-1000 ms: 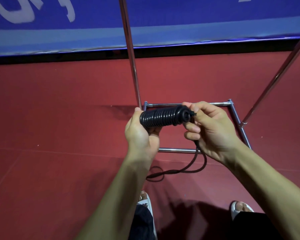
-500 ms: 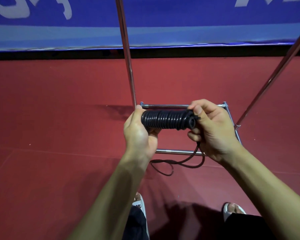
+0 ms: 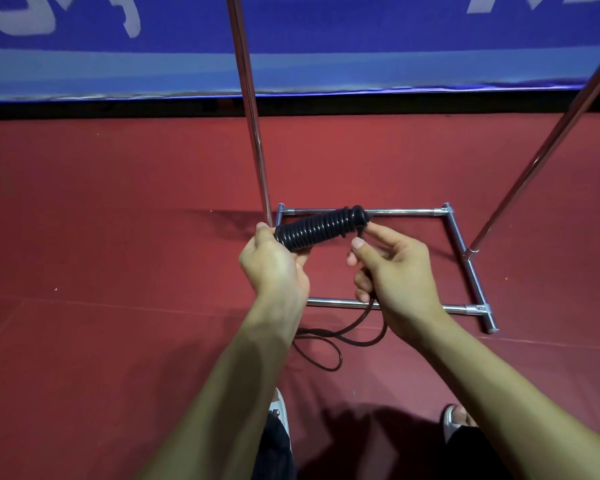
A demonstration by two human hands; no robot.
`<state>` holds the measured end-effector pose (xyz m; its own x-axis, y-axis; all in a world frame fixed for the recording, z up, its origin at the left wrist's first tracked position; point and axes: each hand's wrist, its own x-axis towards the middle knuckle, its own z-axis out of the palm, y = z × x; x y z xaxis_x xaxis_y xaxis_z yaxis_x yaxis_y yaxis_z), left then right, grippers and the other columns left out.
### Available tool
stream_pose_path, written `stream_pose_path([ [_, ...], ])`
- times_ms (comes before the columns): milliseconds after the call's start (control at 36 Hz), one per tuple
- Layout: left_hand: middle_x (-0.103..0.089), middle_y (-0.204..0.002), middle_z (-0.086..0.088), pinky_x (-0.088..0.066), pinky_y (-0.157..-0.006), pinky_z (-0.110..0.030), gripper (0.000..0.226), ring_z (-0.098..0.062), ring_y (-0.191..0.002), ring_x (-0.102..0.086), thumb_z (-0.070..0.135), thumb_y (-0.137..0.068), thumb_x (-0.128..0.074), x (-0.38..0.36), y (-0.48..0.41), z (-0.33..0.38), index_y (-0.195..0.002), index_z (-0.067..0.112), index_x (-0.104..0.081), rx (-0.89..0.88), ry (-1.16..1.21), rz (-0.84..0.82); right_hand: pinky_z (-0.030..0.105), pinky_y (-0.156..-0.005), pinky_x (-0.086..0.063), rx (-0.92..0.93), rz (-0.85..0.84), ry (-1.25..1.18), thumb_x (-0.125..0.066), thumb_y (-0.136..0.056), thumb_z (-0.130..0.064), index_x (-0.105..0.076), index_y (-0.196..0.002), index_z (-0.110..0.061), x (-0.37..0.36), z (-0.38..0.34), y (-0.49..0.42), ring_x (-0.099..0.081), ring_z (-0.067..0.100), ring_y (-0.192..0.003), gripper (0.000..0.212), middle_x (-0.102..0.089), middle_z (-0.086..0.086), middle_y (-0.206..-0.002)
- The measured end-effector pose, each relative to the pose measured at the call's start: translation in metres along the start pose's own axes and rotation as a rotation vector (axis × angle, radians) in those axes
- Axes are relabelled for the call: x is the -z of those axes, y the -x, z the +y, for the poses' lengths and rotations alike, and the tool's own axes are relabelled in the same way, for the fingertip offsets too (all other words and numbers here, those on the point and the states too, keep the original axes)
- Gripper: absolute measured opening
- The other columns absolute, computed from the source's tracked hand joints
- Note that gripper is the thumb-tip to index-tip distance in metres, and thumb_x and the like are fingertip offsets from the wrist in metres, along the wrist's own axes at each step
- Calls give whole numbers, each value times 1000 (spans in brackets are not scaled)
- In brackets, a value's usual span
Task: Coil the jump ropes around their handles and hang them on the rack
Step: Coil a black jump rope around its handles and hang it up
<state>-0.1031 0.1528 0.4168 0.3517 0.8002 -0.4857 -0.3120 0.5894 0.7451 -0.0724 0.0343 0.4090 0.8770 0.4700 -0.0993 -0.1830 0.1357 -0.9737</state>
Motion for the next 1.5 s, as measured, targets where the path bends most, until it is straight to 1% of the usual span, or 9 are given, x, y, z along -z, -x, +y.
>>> stream_pose_path([
  [111,-51,-49,2,-48,-48,-27,35,-17,-49,-51,20,-103,-44,0,-9,-6,-69,11,-48,-186,-117,14,26,-38,-43,28,23,235,-48,-101,-5,-66,-101,-10,-2,2,1,-39,13,-34,19,-60,-5,-61],
  [278,-52,-58,-1,-50,-65,-49,37,-23,-61,-51,29,-96,-48,3,-17,-11,-61,21,-53,-486,-352,22,24,-50,-36,-4,-61,661,-49,-100,-15,-59,-65,-9,0,5,4,-44,9,-34,37,-51,-12,-37],
  [444,-51,-57,12,-39,-61,-31,32,-3,-53,-46,23,-98,-48,6,-12,-4,-69,11,-55,-856,-622,-96,28,-50,-36,-40,-245,949,-67,-88,-23,-59,-63,-1,15,-18,-4,-42,20,-49,35,-50,3,-50],
  [694,-52,-53,-12,-31,-53,-33,32,-26,-53,-43,20,-95,-47,17,-7,-1,-71,-1,-53,-1144,-938,-471,11,-53,-38,172,-496,1248,-79,-80,-23,-72,-73,-18,38,-45,-11,-56,7,-55,11,-69,-2,-65],
  [861,-49,-50,-7,-28,-47,-20,29,-26,-53,-45,21,-94,-48,23,1,2,-71,4,-56,-1048,-1052,-757,14,-52,-43,133,-658,986,-86,-70,-8,-67,-66,-19,48,-48,-17,-58,0,-49,22,-68,-6,-60],
  [972,-48,-50,10,-32,-48,-16,25,-7,-45,-42,24,-91,-49,22,2,10,-67,22,-53,-917,-1049,-835,34,-54,-59,72,-686,776,-82,-71,3,-67,-72,-13,60,-51,-20,-61,14,-54,22,-66,-3,-62],
  [1139,-50,-53,-1,-34,-46,-22,28,-8,-46,-40,23,-90,-49,22,9,13,-63,18,-55,-703,-974,-929,27,-44,-39,193,-717,845,-84,-71,-17,-69,-76,-14,67,-50,-25,-45,14,-42,16,-61,-9,-54],
  [1250,-49,-53,-4,-33,-47,-25,30,-14,-49,-42,23,-90,-50,23,7,11,-62,15,-57,-611,-864,-914,15,-64,-42,338,-731,846,-78,-75,-27,-74,-79,-20,69,-46,-27,-60,6,-68,9,-68,-2,-81],
  [1500,-48,-50,4,-31,-48,-24,34,-12,-48,-39,27,-86,-55,22,2,6,-53,22,-61,-424,-617,-873,27,-47,-44,62,-757,624,-65,-90,-4,-70,-76,-12,74,-34,-20,-51,15,-47,17,-66,11,-67],
])
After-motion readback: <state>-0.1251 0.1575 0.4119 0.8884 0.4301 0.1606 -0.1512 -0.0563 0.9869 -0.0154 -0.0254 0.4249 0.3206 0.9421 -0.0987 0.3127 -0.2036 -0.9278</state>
